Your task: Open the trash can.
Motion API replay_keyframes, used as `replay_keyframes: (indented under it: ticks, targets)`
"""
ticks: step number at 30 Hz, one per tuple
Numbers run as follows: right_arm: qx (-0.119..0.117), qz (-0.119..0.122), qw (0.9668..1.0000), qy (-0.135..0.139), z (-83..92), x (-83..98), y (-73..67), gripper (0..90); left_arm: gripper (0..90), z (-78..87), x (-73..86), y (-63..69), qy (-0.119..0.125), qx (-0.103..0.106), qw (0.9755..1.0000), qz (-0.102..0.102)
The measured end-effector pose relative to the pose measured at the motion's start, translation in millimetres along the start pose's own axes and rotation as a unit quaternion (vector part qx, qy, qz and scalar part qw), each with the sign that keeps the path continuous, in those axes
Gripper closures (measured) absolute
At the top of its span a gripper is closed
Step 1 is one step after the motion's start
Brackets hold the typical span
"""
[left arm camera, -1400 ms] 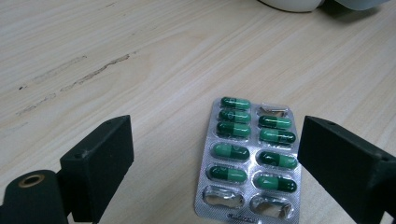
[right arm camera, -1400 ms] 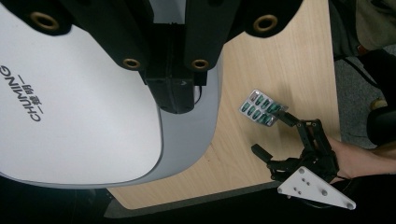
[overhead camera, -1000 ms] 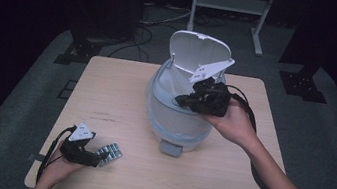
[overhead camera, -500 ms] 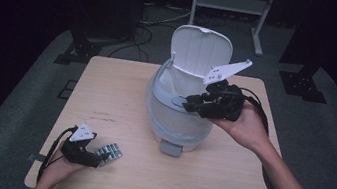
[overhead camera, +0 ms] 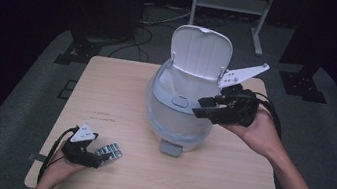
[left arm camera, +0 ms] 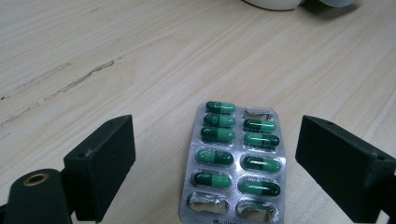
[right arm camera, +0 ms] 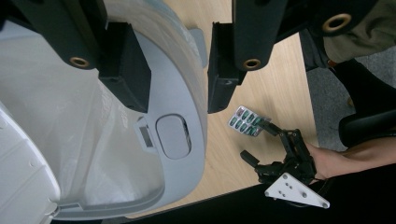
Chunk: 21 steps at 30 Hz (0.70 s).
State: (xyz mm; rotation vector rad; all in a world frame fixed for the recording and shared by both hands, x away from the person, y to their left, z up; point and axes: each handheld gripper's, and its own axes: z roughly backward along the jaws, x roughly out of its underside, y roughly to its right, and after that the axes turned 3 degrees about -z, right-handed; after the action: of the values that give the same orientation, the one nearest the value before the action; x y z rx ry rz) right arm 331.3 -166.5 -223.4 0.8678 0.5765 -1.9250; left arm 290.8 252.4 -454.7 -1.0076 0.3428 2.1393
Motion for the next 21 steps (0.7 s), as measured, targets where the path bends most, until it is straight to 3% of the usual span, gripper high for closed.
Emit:
replay_keyframes:
  ticks: [21]
  targets:
    - [-0.002,-0.026,0.9997,0.001,12.6,24.2,3.3,44.1,11.2,-2.5,-2.6,6.4,0.000,0.024,0.9995,-0.019]
